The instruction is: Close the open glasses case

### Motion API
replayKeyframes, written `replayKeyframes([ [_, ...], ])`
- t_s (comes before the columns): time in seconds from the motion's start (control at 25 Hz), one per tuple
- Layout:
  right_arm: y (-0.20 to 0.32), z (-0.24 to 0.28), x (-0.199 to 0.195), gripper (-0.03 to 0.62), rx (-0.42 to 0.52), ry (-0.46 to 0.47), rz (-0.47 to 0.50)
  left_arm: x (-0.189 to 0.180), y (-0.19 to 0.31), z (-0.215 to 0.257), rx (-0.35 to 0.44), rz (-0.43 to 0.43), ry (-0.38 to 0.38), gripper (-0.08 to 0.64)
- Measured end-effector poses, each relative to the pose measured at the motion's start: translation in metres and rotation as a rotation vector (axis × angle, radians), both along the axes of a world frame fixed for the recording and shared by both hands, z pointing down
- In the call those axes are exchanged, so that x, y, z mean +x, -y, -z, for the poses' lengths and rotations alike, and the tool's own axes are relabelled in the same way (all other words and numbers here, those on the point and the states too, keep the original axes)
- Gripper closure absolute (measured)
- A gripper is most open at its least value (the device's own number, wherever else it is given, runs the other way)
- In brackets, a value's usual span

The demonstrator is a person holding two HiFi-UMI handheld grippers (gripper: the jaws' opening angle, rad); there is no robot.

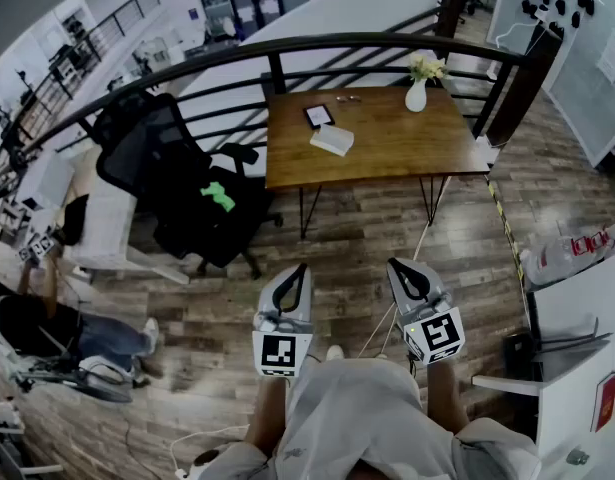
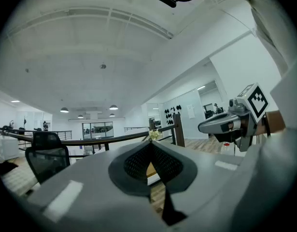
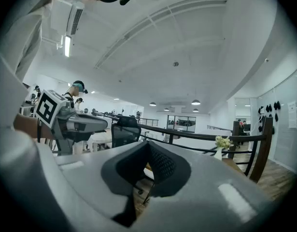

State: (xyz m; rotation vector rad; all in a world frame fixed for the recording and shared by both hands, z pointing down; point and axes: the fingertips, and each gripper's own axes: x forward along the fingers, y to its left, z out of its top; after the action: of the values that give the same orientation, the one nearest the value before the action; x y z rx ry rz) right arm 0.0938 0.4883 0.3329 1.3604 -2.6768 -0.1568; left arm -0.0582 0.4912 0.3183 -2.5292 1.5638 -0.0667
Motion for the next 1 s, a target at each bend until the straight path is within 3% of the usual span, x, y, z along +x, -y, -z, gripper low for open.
replayKeyframes([
  [0.6, 0.032, -0.005, -0.025, 0.589, 0.012, -0.001, -0.041, -0.018, 0.040, -0.003, 0.012, -0.044, -0.006, 0.540],
  [1.0, 0.085, -0.017, -0.026, 0.589, -0.015, -0.005, -0.021, -0.019, 0.090, -0.016, -0.018, -0.024, 0.004, 0.540],
])
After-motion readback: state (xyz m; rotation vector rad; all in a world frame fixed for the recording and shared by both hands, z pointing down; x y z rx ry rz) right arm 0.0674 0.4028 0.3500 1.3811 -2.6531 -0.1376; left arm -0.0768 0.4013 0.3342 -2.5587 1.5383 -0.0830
